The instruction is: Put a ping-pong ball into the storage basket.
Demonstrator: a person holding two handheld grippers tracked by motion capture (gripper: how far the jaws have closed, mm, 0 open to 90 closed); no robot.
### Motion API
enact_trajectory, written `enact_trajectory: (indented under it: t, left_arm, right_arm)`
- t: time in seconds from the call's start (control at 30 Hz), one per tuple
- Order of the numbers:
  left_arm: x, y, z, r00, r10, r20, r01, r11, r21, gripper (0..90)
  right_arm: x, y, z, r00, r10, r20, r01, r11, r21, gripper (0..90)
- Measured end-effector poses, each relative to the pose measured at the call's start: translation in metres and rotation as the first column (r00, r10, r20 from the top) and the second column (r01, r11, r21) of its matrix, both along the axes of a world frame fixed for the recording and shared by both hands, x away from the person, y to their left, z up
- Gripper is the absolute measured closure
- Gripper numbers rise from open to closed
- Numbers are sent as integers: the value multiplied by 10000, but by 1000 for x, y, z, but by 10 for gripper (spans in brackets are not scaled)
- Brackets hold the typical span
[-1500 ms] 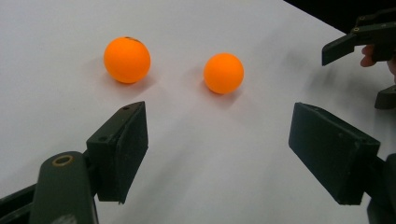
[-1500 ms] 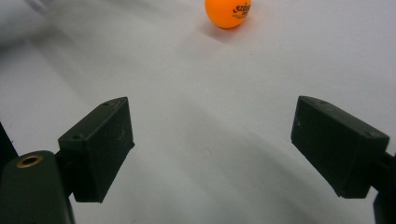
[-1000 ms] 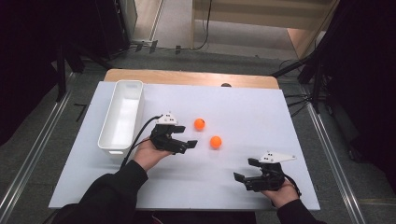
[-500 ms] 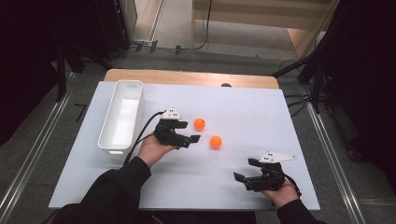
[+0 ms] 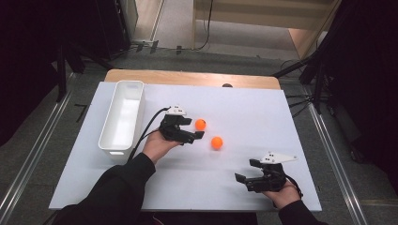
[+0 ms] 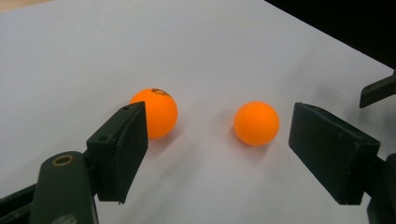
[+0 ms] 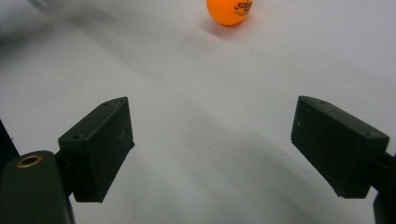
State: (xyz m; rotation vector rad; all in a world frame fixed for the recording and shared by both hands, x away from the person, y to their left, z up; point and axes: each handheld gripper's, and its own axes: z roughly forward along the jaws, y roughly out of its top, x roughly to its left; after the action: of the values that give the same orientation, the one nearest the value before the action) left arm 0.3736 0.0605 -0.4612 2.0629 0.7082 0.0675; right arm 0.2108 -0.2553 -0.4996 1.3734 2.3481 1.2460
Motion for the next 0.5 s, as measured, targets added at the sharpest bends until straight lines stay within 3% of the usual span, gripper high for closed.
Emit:
enact_trajectory:
  t: [0.5]
  left_arm:
    - [18, -12, 1, 9998, -71, 184, 71, 10000, 41, 200]
  right_arm:
    - [1, 0, -1, 10000, 67, 24, -67, 10000, -61, 116]
